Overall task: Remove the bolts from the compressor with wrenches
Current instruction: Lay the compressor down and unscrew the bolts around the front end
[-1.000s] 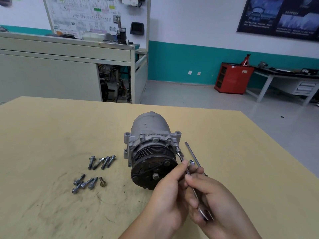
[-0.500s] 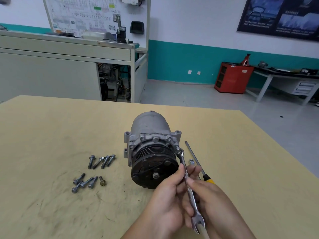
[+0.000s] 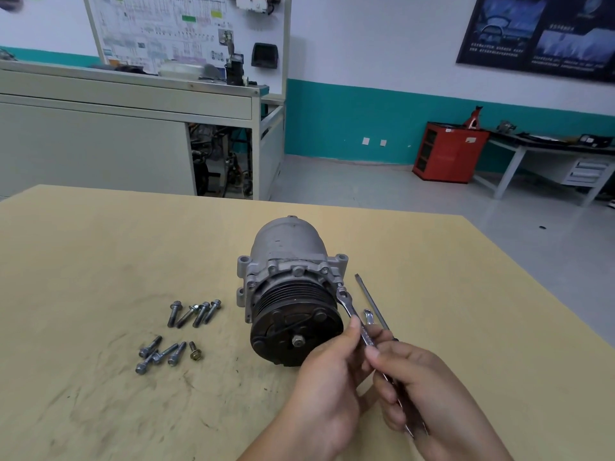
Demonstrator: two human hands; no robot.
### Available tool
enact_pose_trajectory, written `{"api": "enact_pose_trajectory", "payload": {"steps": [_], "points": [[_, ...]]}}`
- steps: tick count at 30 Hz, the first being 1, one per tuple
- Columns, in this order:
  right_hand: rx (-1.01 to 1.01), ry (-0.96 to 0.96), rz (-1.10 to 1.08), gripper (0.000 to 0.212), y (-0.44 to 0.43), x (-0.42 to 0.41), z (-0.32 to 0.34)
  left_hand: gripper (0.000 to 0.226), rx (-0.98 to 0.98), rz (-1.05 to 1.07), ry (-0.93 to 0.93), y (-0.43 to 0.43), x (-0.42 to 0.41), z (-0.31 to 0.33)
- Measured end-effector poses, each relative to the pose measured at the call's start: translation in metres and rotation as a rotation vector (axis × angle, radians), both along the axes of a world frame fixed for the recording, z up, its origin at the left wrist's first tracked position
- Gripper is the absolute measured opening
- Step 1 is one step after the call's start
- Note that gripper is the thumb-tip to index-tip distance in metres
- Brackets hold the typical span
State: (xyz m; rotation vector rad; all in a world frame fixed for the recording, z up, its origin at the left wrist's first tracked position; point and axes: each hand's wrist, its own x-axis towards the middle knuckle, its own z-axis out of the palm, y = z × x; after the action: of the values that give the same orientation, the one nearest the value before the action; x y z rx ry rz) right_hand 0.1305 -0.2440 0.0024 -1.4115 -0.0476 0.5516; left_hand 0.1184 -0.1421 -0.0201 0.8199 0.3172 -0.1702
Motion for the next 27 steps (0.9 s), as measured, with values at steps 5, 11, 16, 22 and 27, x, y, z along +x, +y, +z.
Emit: {"api": "enact_pose_trajectory", "payload": {"steps": [5, 11, 16, 22, 27], "points": [[-0.22, -0.174, 0.044, 0.039, -0.004, 0.003, 0.017, 0.053, -0.035, -0.025, 0.032, -0.004, -0.001, 0.002], [-0.16, -0.051, 0.085, 0.029, -0.006, 0.006, 0.025, 0.035, -0.097, -0.085, 0.057, 0.001, 0.003, 0.009], [0.075, 0.218, 0.12, 0.024, -0.008, 0.003, 0.021, 0.022, -0.251, -0.108, 0.06, 0.002, 0.003, 0.008], [0.128, 0.193, 0.015, 0.02, 0.0, 0.001, 0.016, 0.034, -0.362, -0.091, -0.015, 0.0, 0.001, 0.007], [0.059, 0.019, -0.027, 0.035, 0.012, -0.003, 0.008, 0.033, -0.271, 0.012, 0.037, -0.001, 0.0, 0.005]]}}
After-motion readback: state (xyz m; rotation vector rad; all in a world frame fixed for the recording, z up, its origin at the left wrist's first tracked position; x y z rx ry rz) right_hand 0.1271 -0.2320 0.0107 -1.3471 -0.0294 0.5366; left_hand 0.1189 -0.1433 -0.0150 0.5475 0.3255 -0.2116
